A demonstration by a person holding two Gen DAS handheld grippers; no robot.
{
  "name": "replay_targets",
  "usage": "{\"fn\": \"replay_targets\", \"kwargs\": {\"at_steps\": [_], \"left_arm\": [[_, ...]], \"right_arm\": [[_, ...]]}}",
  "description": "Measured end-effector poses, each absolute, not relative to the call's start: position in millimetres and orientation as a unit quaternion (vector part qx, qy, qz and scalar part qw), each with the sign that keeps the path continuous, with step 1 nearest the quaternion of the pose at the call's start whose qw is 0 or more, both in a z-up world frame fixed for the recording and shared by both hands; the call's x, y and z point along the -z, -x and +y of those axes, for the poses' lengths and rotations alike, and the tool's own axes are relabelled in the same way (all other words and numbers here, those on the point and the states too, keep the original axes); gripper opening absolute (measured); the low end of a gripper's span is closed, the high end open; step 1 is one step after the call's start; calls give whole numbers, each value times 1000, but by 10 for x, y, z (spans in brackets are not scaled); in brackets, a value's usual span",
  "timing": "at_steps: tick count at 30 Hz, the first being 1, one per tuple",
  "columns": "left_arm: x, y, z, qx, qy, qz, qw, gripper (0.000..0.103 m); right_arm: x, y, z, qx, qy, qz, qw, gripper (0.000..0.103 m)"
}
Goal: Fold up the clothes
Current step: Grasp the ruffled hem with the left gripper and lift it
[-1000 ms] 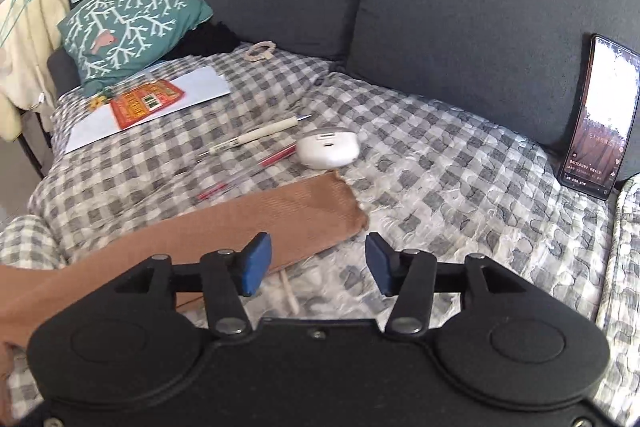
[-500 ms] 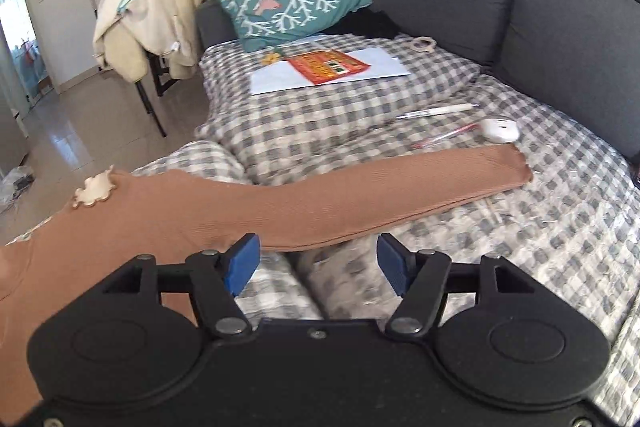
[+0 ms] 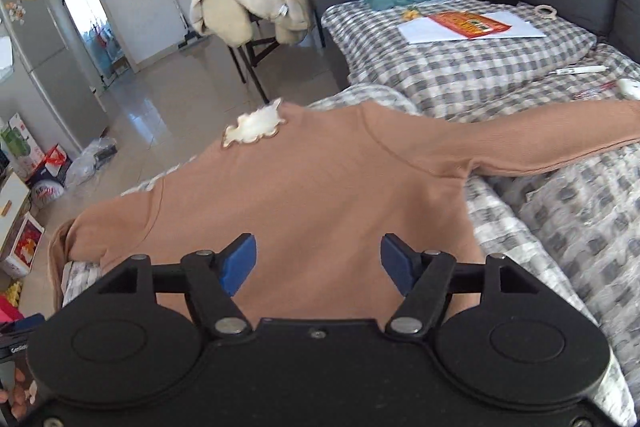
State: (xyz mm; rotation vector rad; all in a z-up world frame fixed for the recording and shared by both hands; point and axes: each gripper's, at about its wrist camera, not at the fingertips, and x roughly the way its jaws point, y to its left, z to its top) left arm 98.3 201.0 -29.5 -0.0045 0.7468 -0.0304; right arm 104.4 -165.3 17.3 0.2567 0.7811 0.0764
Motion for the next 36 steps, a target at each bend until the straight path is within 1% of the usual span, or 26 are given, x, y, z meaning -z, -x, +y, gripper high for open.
{"fn": "replay_targets", "kwargs": {"at_steps": [2, 4, 6, 7, 9, 10, 11, 13, 16, 17, 18, 19, 20, 21, 23, 25, 27, 29, 32, 34, 36], "left_arm": [[324, -1056, 2068, 23, 20, 362, 932, 82], [358, -1128, 2161, 34, 48, 363, 930, 78], [354, -1223, 2290, 42, 87, 370, 924, 57], [349, -1266, 2338, 44, 101, 372, 922, 52], [322, -1323, 2411, 36, 112, 373, 920, 5], [303, -1350, 2458, 27, 116, 374, 920, 6], [281, -1368, 2520, 19, 126, 372, 920, 3], [231, -1386, 2671, 3, 158, 356, 921, 3], [166, -1372, 2943, -65, 208, 309, 926, 3], [160, -1335, 3075, -106, 238, 277, 925, 9], [166, -1301, 3184, -143, 265, 254, 919, 26], [186, -1273, 3266, -174, 288, 244, 910, 38], [206, -1245, 3349, -204, 310, 233, 899, 56], [219, -1223, 3404, -225, 324, 227, 890, 65], [267, -1223, 3448, -232, 331, 242, 882, 69], [302, -1245, 3449, -216, 333, 261, 880, 69], [329, -1260, 3432, -209, 330, 276, 878, 73], [377, -1283, 3409, -200, 335, 294, 873, 74], [467, -1305, 3404, -193, 351, 319, 859, 74], [492, -1310, 3392, -192, 351, 328, 856, 74], [481, -1320, 3353, -182, 345, 333, 858, 74]], "right_arm": [[-169, -1080, -1384, -67, -104, 373, 919, 71], [-169, -1093, -1173, -94, -94, 368, 920, 71], [-148, -1114, -989, -122, -88, 371, 916, 71], [-136, -1124, -901, -135, -85, 373, 914, 71], [-109, -1156, -753, -157, -71, 375, 911, 71], [-102, -1160, -693, -162, -66, 376, 910, 71], [-95, -1191, -630, -165, -58, 377, 909, 71], [-94, -1288, -492, -171, -39, 379, 908, 71], [-123, -1369, -365, -183, -30, 376, 908, 71], [-129, -1405, -306, -190, -24, 374, 907, 71], [-134, -1443, -244, -197, -17, 373, 907, 71], [-140, -1481, -182, -204, -11, 371, 906, 71], [-144, -1498, -135, -209, -5, 369, 906, 71], [-149, -1513, -90, -215, 1, 367, 905, 71], [-144, -1551, 45, -233, 21, 362, 902, 71], [-138, -1591, 183, -252, 41, 356, 899, 71], [-132, -1621, 305, -269, 59, 348, 896, 71], [-111, -1665, 454, -288, 79, 340, 892, 70], [-46, -1706, 747, -332, 123, 331, 875, 63], [38, -1676, 947, -365, 161, 324, 858, 52], [149, -1632, 1148, -389, 208, 313, 841, 47]]}}
